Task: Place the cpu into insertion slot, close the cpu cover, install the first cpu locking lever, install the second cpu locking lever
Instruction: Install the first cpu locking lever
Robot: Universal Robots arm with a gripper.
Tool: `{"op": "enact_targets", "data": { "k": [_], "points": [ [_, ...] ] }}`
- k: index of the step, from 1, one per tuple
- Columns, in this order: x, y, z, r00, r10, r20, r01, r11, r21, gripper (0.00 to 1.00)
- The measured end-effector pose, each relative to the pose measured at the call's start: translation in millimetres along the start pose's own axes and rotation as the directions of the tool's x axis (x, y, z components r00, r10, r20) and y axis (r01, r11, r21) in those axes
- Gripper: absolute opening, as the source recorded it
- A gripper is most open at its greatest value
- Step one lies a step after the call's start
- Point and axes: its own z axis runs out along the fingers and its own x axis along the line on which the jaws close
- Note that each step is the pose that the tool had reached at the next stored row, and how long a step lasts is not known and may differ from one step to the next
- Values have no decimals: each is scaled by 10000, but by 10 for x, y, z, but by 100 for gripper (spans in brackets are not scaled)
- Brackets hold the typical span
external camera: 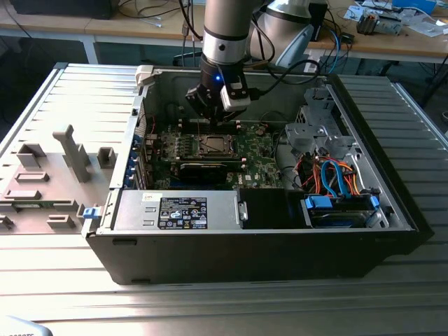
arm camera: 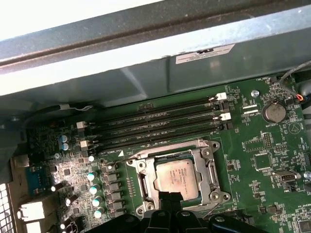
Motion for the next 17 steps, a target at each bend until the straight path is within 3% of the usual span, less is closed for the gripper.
{"op": "enact_targets", "data": {
  "k": [17],
  "points": [
    [0, 0, 0, 9956, -935, 6, 935, 9956, 55, 11]
  ]
}}
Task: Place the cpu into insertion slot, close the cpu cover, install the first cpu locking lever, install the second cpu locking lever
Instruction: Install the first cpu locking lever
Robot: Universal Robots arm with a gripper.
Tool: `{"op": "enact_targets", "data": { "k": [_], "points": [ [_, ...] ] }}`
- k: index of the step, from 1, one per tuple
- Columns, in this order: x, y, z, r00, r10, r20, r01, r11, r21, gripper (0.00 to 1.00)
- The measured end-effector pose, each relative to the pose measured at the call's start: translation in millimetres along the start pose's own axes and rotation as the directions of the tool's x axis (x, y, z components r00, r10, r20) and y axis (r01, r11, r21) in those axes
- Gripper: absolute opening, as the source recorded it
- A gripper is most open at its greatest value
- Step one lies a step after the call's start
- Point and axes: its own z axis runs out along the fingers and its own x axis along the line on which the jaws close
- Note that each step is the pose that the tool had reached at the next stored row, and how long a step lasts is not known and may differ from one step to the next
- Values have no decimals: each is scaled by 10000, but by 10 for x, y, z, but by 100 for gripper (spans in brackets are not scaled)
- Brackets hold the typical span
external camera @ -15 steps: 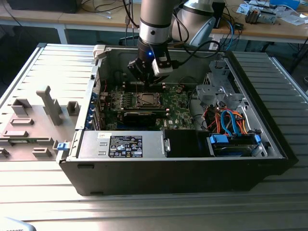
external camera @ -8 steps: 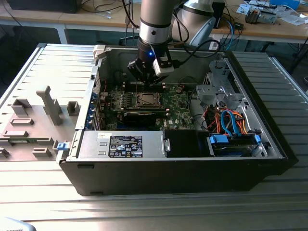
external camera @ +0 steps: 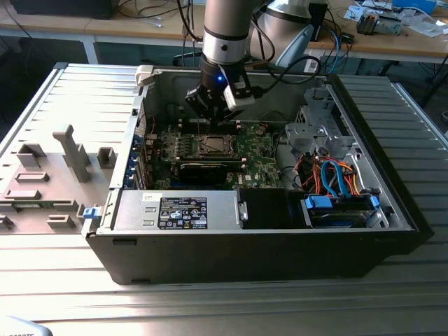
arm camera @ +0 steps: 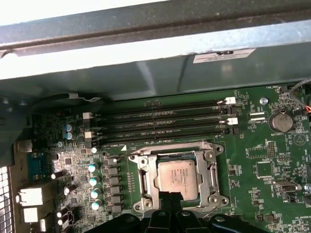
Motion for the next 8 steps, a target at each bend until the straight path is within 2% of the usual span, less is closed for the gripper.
{"op": "enact_targets", "data": {
  "k": [8],
  "points": [
    [0, 0, 0, 9981, -621, 5, 621, 9981, 37, 11]
  ]
}}
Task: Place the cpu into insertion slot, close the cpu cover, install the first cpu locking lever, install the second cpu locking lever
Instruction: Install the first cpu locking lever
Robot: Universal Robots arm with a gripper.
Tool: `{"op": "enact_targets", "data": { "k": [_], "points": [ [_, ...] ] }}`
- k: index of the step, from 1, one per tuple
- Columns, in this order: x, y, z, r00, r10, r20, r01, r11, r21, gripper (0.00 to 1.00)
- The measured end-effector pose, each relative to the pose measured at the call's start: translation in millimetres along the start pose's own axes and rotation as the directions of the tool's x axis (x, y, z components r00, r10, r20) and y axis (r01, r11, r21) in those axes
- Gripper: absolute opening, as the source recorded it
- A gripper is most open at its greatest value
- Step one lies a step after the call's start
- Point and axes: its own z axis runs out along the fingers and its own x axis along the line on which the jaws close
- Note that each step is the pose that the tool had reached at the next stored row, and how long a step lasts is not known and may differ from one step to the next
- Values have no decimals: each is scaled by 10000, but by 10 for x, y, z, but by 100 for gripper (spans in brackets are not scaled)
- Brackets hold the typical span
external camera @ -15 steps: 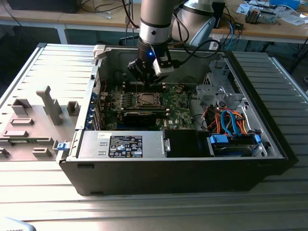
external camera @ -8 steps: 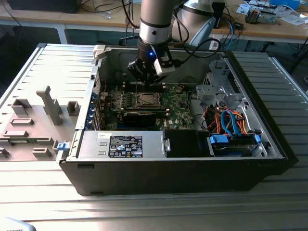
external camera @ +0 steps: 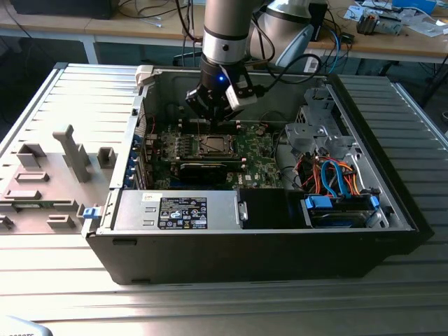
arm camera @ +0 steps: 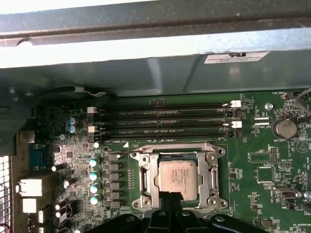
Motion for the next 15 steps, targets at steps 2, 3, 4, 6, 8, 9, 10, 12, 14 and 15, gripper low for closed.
{"op": "enact_targets", "data": {
  "k": [2, 3, 4, 6, 8, 9, 10, 12, 14, 15],
  "points": [
    [0, 0, 0, 10000, -90, 1, 90, 10000, 5, 11],
    [0, 0, 0, 9999, -142, 2, 142, 9999, 8, 11],
    [0, 0, 0, 9998, -192, 2, 192, 9998, 11, 11],
    [0, 0, 0, 9994, -337, 3, 337, 9994, 19, 11],
    [0, 0, 0, 9989, -476, 4, 476, 9989, 28, 11],
    [0, 0, 0, 9984, -559, 4, 559, 9984, 33, 11],
    [0, 0, 0, 9981, -611, 5, 611, 9981, 35, 11],
    [0, 0, 0, 9975, -705, 5, 705, 9975, 41, 11],
    [0, 0, 0, 9964, -846, 6, 846, 9964, 49, 11],
    [0, 0, 0, 9952, -976, 7, 976, 9952, 57, 11]
  ]
}}
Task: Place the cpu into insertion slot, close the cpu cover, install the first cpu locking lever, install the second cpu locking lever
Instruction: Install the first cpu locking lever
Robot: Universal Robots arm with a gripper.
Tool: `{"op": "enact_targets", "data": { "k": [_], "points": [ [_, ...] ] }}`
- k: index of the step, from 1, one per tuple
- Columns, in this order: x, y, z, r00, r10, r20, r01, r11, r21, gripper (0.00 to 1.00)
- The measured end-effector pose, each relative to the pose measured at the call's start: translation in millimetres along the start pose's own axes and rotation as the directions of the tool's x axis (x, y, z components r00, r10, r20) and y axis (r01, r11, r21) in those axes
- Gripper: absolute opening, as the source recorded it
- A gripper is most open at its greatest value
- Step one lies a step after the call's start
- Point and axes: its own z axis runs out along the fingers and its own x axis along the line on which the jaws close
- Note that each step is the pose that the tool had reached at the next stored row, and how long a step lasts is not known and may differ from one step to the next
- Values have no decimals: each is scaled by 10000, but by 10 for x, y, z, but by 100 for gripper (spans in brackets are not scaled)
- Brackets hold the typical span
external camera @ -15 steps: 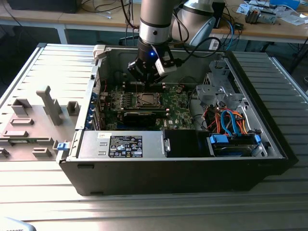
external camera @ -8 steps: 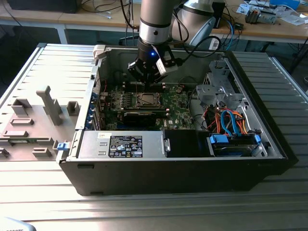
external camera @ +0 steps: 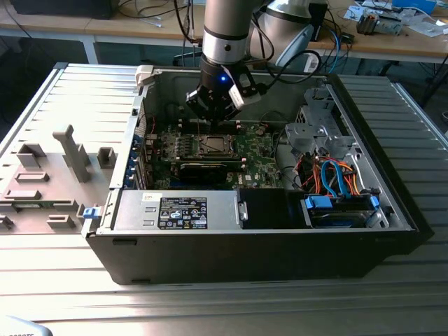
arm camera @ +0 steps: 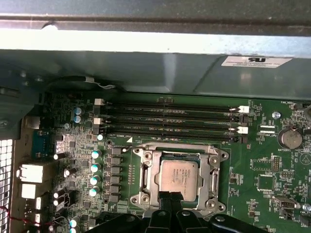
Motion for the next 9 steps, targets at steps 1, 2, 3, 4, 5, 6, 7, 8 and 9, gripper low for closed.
{"op": "enact_targets", "data": {
  "k": [1, 2, 3, 4, 5, 6, 7, 8, 9],
  "points": [
    [0, 0, 0, 10000, -57, 0, 57, 10000, 3, 11],
    [0, 0, 0, 9999, -109, 1, 109, 9999, 7, 11],
    [0, 0, 0, 9998, -181, 1, 181, 9998, 11, 11],
    [0, 0, 0, 9997, -246, 2, 246, 9997, 15, 11],
    [0, 0, 0, 9996, -291, 2, 291, 9996, 17, 11],
    [0, 0, 0, 9994, -349, 3, 349, 9994, 20, 11],
    [0, 0, 0, 9992, -390, 3, 390, 9992, 23, 11],
    [0, 1, 0, 9990, -441, 15, 441, 9990, -67, 11],
    [0, 1, 0, 9990, -448, 26, 448, 9988, -176, 11]
  ]
}}
